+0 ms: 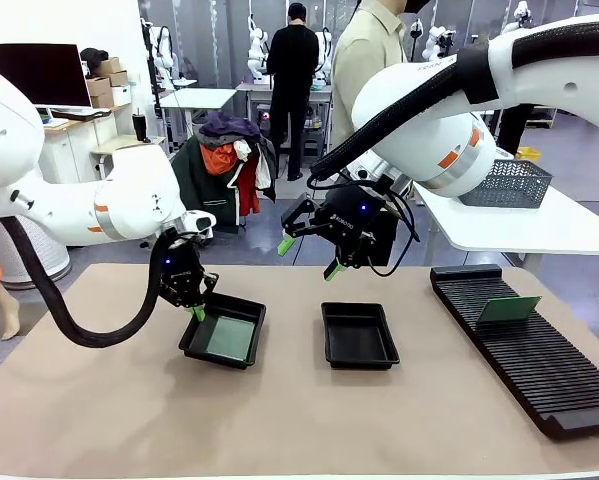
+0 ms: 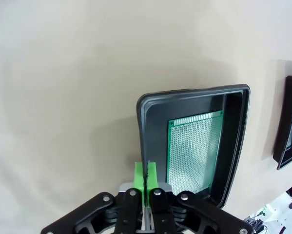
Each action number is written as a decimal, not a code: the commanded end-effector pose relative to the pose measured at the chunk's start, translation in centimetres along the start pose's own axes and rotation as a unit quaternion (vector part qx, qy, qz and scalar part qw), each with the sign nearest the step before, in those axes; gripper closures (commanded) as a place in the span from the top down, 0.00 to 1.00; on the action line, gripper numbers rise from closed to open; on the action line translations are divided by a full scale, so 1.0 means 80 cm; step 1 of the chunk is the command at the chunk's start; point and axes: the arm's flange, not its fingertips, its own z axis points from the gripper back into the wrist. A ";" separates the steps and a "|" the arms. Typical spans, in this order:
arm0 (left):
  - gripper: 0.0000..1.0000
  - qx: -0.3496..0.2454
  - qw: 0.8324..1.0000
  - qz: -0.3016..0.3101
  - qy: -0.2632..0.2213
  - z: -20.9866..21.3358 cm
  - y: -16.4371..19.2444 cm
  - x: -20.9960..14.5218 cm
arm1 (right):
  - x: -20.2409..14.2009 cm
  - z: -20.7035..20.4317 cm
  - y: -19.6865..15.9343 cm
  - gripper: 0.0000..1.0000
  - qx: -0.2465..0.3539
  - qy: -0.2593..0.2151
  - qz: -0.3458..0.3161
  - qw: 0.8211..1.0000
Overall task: Inspect and transfer BCBs to ESD trays.
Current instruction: Pick up the ESD tray and place it on the left side of the table.
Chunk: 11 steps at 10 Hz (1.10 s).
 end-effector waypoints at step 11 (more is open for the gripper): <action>0.03 -0.119 0.992 0.026 -0.046 0.037 0.296 -0.052 | 0.003 0.000 0.002 1.00 -0.014 -0.003 -0.008 1.000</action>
